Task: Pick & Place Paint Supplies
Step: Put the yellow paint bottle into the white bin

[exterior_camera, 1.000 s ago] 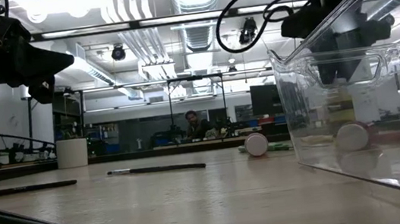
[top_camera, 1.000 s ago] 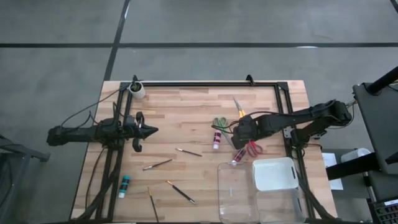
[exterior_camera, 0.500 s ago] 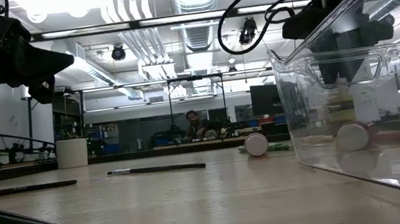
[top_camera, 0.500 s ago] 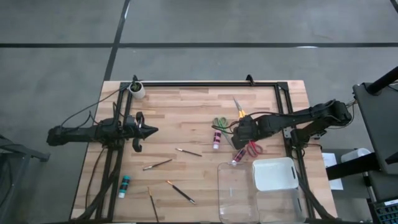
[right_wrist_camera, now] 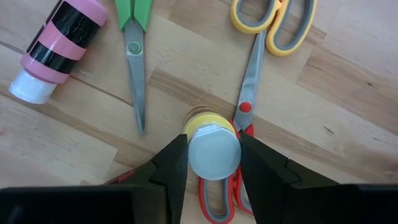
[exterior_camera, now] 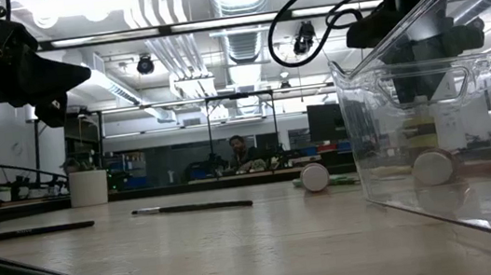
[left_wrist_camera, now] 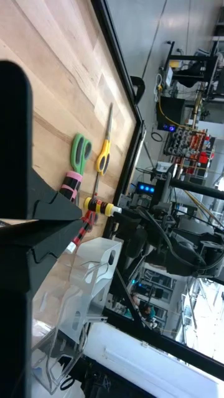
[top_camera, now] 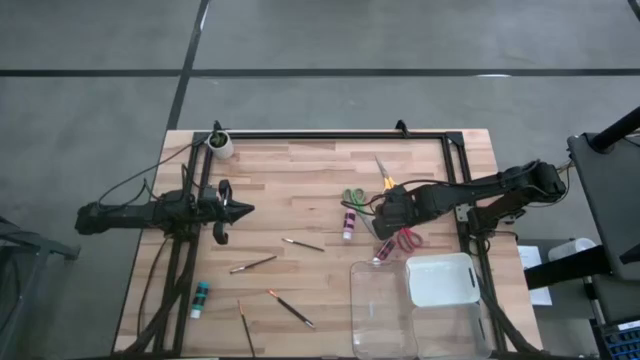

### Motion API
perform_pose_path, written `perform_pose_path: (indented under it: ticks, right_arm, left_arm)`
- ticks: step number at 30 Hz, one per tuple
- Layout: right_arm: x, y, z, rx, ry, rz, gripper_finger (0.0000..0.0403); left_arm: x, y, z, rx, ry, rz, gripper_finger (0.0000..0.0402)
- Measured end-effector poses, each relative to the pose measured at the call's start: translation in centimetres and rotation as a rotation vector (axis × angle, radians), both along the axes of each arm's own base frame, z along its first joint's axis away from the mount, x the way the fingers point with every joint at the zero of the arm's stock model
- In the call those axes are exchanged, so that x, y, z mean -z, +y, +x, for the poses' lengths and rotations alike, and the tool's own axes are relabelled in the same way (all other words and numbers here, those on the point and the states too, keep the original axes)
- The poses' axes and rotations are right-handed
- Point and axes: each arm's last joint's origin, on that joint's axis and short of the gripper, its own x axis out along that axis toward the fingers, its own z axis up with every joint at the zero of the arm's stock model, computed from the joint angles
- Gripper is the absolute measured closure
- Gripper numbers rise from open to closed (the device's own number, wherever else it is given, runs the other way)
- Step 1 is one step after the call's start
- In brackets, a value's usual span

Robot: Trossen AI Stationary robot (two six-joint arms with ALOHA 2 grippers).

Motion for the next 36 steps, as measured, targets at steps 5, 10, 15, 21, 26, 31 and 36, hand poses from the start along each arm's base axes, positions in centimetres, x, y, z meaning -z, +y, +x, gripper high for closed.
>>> perform_pose_path:
  ticks: [5,10,15,21,26,31,36]
  right_arm:
    - [0.0,0.0,0.0,0.003,0.001,0.000,0.0290]
    - [0.0,0.0,0.0,0.003,0.001,0.000,0.0285]
    - [0.0,0.0,0.0,0.003,0.001,0.001,0.0284]
    - [-0.1,0.0,-0.2,0.002,0.015,0.003,0.0283]
    - [-1.8,0.1,-0.3,-0.012,0.046,-0.002,0.0283]
    - [-5.4,0.4,-0.7,-0.030,0.092,-0.011,0.0282]
    - [-9.2,1.5,-1.6,-0.038,0.118,-0.030,0.0282]
  left_arm:
    - [0.0,0.0,0.0,0.000,0.000,0.000,0.0401]
    - [0.0,0.0,0.0,0.000,0.000,0.000,0.0401]
    - [0.0,0.0,0.0,0.000,0.000,0.000,0.0401]
    - [0.0,0.0,0.0,0.000,0.000,0.000,0.0401]
    - [0.0,0.0,0.0,0.000,0.000,0.000,0.0401]
    - [0.0,0.0,0.0,0.000,0.000,0.000,0.0401]
    - [0.0,0.0,0.0,0.000,0.000,0.000,0.0401]
